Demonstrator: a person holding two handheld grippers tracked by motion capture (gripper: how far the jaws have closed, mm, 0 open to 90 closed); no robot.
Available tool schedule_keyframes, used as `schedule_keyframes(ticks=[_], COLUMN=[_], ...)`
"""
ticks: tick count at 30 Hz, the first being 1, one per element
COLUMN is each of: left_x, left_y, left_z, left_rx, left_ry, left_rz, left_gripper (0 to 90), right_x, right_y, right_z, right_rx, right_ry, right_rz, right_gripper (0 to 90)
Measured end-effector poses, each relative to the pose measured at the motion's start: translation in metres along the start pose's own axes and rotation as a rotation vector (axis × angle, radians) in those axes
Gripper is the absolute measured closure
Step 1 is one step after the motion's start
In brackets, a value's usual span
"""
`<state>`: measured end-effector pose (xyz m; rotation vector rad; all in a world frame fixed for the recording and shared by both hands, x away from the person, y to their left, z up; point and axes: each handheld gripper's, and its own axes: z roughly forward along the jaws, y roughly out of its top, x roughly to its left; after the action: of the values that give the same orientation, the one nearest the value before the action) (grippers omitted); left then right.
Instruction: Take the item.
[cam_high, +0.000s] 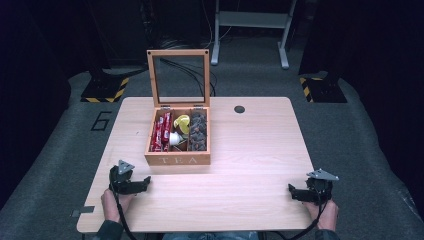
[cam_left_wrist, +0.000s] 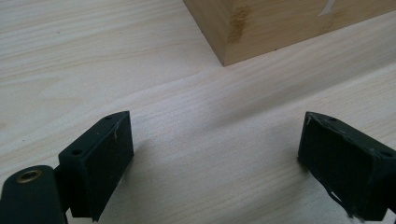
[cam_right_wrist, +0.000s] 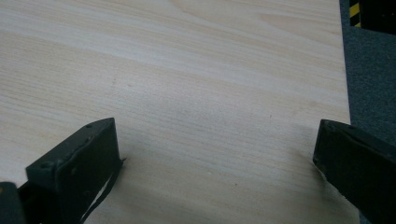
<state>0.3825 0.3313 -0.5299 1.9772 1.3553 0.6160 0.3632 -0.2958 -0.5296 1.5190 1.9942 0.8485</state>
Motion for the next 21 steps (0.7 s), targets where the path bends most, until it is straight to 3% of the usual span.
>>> schedule_keyframes(ticks=[7, 13, 21], left_x=[0.001, 0.004, 0.002], left_y=[-0.001, -0.001, 0.012], left_z=[0.0, -0.005, -0.019], left_rx=[-0.001, -0.006, -0.039], left_ry=[-0.006, -0.005, -0.035], left_rz=[-0.008, -0.008, -0.004], left_gripper=[9.9, 10.6, 13.9], right_x=[0.0, -0.003, -0.003], right_y=[0.0, 0.001, 0.001], right_z=[0.0, 0.001, 0.001], right_rx=[-0.008, 0.01, 0.009], right_ry=[-0.029, -0.009, -0.008], right_rz=[-0.009, 0.012, 0.013], right_gripper=[0.1, 0.0, 0.1])
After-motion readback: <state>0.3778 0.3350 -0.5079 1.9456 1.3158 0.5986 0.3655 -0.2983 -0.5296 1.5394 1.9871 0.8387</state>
